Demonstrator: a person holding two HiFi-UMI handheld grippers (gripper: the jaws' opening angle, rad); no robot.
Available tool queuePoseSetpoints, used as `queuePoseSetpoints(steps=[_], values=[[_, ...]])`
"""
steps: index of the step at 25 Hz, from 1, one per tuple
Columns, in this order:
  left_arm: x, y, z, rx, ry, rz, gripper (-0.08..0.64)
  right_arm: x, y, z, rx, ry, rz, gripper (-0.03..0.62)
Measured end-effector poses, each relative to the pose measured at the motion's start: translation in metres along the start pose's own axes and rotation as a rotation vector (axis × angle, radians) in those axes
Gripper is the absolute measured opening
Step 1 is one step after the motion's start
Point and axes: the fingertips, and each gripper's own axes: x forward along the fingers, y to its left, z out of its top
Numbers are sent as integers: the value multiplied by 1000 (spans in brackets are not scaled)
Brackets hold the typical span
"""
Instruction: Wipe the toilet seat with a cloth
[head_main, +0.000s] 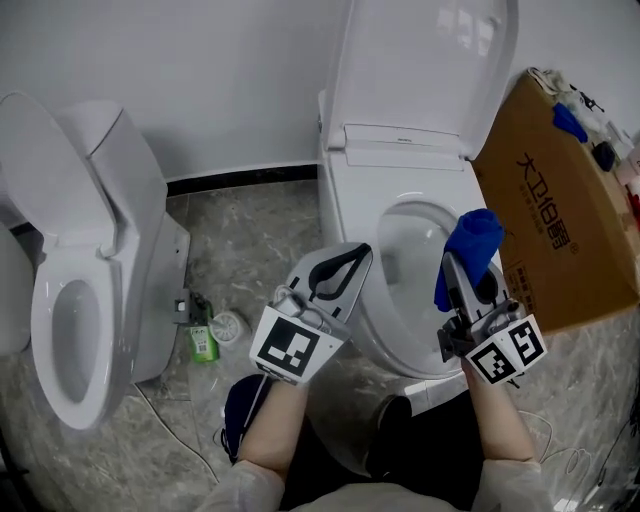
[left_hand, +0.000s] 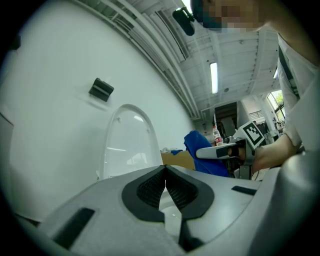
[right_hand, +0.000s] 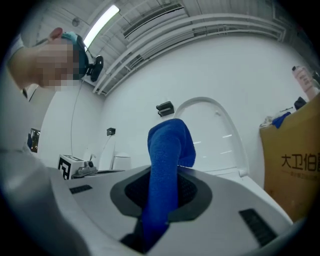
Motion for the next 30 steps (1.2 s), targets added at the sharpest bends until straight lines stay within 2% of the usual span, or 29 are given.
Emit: queuePoseSetpoints(steps=[4, 7, 10, 13, 17, 21, 24, 27, 30], values=[[5, 3, 17, -46, 12, 60, 6, -4, -10, 13, -43, 37, 9, 46], [17, 0, 61, -36, 15, 66, 6, -5, -13, 49, -53, 21, 27, 46], [28, -10, 127, 3, 10, 33, 6, -7, -3, 109, -108, 16, 44, 46], [32, -15, 196, 7, 16, 11, 6, -8, 11, 171, -148, 48, 37, 46], [32, -23, 304, -8, 17, -26, 6, -11, 30, 262, -85, 92, 0, 46], [27, -23, 417, 53, 12, -112, 7, -6, 58, 356, -39, 84, -14, 46], [15, -22, 485, 40, 23, -115, 6, -8, 85, 418, -33, 112, -26, 46], [4, -23, 542, 55, 42, -111, 6, -9, 109, 477, -71, 130, -15, 46], [-6, -22, 578, -16, 67, -71, 7, -11, 122, 524, -128, 128, 23, 46]])
